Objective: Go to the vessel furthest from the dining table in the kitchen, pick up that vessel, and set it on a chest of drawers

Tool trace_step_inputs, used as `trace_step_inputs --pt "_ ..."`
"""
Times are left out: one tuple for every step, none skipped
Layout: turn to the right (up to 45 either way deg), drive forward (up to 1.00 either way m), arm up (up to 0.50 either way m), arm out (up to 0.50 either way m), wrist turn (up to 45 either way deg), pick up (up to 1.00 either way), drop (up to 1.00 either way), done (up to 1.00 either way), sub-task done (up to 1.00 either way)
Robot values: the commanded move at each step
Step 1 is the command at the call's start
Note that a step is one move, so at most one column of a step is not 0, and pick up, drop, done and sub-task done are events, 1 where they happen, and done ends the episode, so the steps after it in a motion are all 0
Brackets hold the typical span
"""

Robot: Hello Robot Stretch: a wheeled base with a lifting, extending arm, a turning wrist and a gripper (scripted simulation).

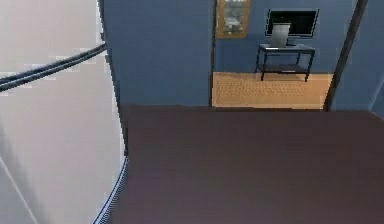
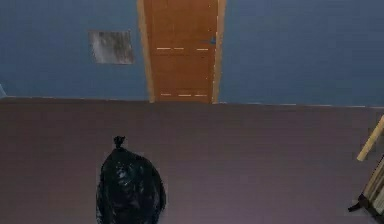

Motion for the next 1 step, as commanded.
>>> trace_step_inputs --pt "0.0 0.9 0.0 0.0 0.0 0.0 0.0 0.0 0.0"
